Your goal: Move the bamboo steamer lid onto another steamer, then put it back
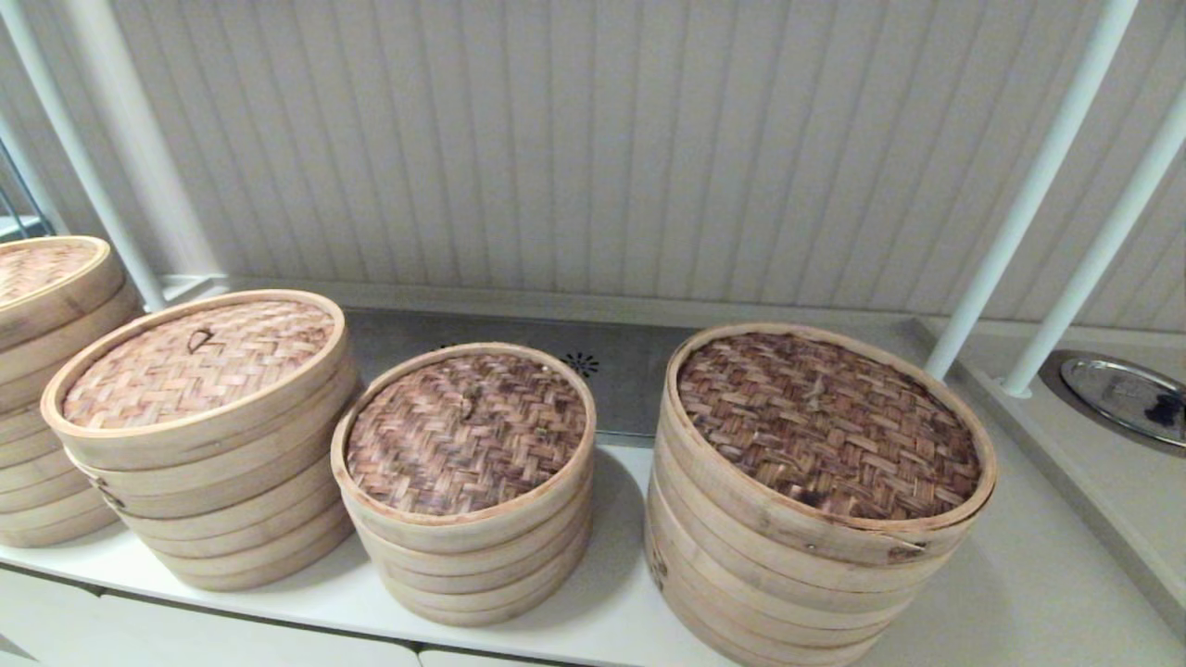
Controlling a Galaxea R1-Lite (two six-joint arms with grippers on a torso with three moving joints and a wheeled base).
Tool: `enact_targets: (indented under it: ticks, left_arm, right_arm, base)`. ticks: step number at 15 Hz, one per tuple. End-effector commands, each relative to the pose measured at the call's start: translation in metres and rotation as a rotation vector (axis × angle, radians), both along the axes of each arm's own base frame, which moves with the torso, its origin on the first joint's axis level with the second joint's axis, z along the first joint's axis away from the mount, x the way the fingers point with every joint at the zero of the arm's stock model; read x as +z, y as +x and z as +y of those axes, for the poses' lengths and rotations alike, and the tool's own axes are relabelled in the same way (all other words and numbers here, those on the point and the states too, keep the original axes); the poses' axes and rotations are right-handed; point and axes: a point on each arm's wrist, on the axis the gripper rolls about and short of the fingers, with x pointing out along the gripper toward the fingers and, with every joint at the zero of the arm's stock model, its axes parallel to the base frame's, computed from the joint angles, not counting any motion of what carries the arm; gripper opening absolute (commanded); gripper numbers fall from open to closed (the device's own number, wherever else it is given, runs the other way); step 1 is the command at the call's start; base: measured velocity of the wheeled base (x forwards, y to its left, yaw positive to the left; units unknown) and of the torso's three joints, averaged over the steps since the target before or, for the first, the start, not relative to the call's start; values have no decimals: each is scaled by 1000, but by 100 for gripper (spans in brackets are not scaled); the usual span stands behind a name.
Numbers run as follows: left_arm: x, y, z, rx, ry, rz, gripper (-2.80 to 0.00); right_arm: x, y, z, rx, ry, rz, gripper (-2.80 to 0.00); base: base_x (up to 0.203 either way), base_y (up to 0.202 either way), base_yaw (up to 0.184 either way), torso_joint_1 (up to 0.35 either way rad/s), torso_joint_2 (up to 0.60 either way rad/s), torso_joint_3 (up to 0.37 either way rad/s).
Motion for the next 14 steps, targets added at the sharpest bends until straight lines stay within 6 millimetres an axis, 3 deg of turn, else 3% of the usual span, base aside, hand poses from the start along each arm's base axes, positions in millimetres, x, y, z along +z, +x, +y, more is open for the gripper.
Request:
enact_targets:
  ticks: [1,14]
  left_arm:
    - [-4,1,0,3,-5,9,-280]
    - [-4,1,0,4,-30,11,-280]
  right_arm:
    - [-1,0,0,0,0,2,-280]
    - [-1,0,0,0,0,2,-280]
  base:
    - [0,0,0,0,0,0]
    - [0,0,0,0,0,0]
